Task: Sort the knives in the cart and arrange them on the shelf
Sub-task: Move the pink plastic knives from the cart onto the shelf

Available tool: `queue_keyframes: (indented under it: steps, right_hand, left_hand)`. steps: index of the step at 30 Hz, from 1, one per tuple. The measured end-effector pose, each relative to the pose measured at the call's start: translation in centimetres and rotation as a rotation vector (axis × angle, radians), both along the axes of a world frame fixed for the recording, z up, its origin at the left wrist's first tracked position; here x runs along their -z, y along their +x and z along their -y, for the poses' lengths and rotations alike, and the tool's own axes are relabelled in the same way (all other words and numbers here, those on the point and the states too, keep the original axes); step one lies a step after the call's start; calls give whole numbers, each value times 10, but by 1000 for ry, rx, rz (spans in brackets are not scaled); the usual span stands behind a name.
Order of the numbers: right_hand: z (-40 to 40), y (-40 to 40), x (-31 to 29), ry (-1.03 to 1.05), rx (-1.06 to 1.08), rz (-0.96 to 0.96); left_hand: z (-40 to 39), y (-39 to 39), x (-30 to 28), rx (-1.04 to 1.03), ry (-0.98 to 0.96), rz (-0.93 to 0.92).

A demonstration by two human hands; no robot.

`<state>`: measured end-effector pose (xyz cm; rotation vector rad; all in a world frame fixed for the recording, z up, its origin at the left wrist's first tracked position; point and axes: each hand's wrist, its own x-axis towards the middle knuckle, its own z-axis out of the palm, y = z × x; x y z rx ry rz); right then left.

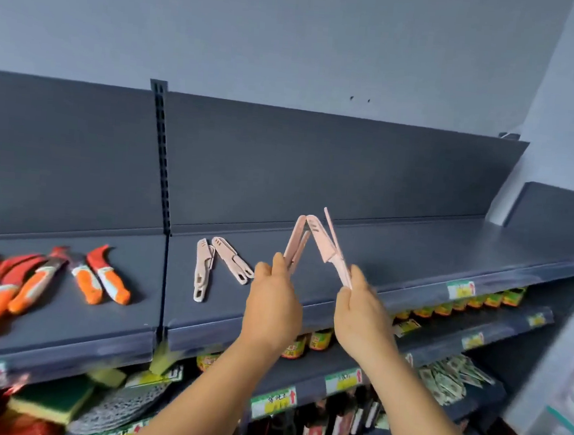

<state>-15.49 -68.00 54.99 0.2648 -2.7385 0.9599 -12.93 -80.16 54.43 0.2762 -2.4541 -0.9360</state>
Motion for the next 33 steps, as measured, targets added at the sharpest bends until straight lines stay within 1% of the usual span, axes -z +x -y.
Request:
queue_keyframes:
  steps: [6,10,12,15,16,19,20,22,23,26,33]
  right_hand:
    - [43,-67,4,130,-78,36]
    - [67,-111,11,214,-106,84]
    - [78,-131,17,256,-119,125]
    - [89,-154,25,326,-157,170]
    - [92,-159,28,347,-173,183]
    - [99,-169,35,392,-214,187]
    - [101,-171,37,407,-230,183]
    - [105,-175,40,461,-266,162]
    - [106,-176,42,495,-282,149]
    - [108,-178,43,548,-314,152]
    - [109,-176,42,570,-327,195]
  left_hand:
    - [34,-50,1,-169,-34,160]
    - [45,-83,5,-226,-1,268]
    - [50,-99,8,-253,27,290]
    - [53,-115,16,-234,38,290]
    - [55,-120,19,-228,8,299]
    - [61,-131,27,-253,-247,360]
    - [62,-132,28,-261,-292,402]
    - [63,-134,29,-275,-292,498]
    - [63,-134,30,-268,-310,517]
    - [65,-137,33,-252,-378,523]
    - [71,-136,38,-218,-394,535]
